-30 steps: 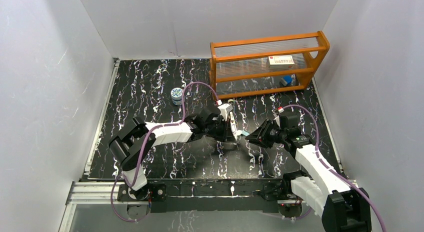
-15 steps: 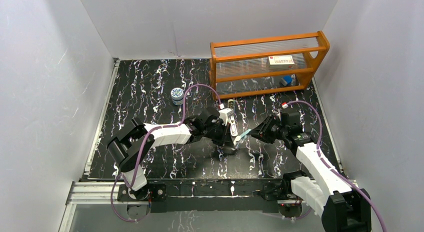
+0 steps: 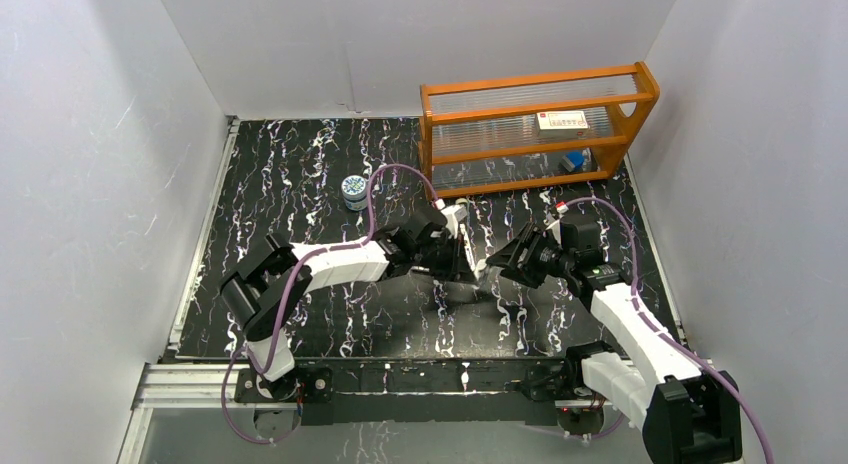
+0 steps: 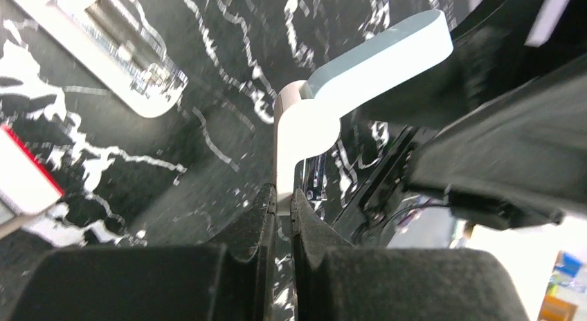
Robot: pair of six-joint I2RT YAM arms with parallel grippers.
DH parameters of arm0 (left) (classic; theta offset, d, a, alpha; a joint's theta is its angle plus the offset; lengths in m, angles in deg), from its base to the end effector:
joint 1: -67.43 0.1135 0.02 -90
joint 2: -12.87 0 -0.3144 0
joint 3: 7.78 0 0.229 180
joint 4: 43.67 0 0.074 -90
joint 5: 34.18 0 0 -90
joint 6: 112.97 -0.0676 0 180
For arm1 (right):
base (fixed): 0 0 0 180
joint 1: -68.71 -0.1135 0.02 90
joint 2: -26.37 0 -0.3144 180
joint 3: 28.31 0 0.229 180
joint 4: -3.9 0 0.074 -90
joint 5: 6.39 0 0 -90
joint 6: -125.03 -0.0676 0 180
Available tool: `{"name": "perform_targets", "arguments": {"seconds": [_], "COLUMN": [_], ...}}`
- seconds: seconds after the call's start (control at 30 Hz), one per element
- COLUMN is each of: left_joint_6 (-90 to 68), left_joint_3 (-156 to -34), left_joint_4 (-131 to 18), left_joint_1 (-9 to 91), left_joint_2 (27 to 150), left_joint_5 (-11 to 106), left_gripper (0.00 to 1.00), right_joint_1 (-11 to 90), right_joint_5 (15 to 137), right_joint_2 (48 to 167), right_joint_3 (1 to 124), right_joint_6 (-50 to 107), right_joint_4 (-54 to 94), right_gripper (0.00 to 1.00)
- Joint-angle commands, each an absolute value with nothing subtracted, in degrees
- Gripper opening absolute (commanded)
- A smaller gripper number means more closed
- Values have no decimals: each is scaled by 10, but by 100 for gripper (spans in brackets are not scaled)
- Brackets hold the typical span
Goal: Load the staples into the stapler
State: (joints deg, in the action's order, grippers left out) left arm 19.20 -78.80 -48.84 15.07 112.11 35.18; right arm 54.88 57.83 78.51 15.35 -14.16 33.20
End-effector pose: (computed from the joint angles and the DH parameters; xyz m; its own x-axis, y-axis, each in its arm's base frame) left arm 0.2174 -0.3209 0.2400 -0.8672 0.0958 -0.4886 0.4568 0.5434 -0.7043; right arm 0.1485 0.0668 0.2453 -0.8043 0.5039 -0.3149 0.0914 0.6286 0.7724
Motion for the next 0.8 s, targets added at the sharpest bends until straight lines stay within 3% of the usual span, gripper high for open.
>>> {"name": "perform_targets", "arguments": {"seconds": [0.0,0.1,0.23,0.3,0.47,0.77], "left_joint_6": [243,248,260,268,284,296], "left_joint_3": [-844,-850,-848,-842,-834,-833], "left_joint_4": [-475,-473,-467,-459,-447,-438], "left_joint_1": [148,148,148,148,148,148], "left_joint_2": [1131,1136,1139,1138,1136,1142], "left_joint_5": [372,371,361,357,357,349], "left_gripper": [0,0,0,0,0,0], "right_joint_1": [551,550,550,550,550,551], "right_joint_5": [538,559,582,593,650,639], "right_joint_2": [801,795,802,807,819,842], "right_joint_3": [152,149,140,133,123,118], "right_joint_6": [-119,-118,-125,-139,-161,-142], "right_joint_4": [290,280,245,215,179,134], "right_gripper": [70,83,85,81,59,60]}}
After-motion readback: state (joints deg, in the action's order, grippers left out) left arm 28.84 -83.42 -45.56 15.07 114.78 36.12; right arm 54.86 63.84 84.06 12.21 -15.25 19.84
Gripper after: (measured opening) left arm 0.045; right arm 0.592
